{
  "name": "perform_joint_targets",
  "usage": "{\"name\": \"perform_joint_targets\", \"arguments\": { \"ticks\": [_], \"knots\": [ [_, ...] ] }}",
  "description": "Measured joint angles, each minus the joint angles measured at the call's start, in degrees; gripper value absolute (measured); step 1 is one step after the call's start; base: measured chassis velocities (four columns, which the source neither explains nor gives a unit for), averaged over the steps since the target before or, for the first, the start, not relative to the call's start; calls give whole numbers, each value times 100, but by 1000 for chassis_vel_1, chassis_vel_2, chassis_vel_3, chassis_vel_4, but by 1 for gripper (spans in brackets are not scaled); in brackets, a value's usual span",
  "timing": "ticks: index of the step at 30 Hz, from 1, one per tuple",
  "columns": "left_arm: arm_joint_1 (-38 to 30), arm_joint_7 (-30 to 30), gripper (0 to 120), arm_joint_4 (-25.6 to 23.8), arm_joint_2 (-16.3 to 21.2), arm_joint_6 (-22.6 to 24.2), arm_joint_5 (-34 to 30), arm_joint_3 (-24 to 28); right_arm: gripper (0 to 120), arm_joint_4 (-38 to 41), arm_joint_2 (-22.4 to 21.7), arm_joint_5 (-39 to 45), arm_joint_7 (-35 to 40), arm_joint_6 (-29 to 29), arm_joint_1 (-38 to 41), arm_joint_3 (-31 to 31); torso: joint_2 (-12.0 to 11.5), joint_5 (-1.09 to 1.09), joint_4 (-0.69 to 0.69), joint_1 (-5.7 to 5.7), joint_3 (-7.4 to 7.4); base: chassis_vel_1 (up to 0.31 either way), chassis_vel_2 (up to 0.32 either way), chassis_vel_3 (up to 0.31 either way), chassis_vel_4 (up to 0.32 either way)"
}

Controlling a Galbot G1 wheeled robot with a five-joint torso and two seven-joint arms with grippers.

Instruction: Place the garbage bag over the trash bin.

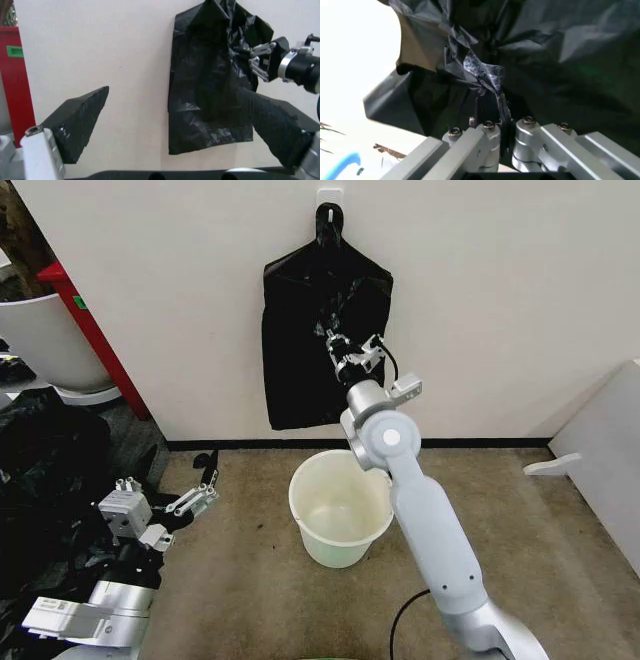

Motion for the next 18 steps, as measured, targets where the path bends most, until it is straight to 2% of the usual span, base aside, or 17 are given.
{"name": "perform_joint_targets", "arguments": {
  "ticks": [18],
  "knots": [
    [19, 31, 100, 0, -36, -15, 37, 20, 0, 323, -47, -268, -225, 0, -806, -51, 0, -1, 0, 0, 0, 0, 0, 0, 0]
  ]
}}
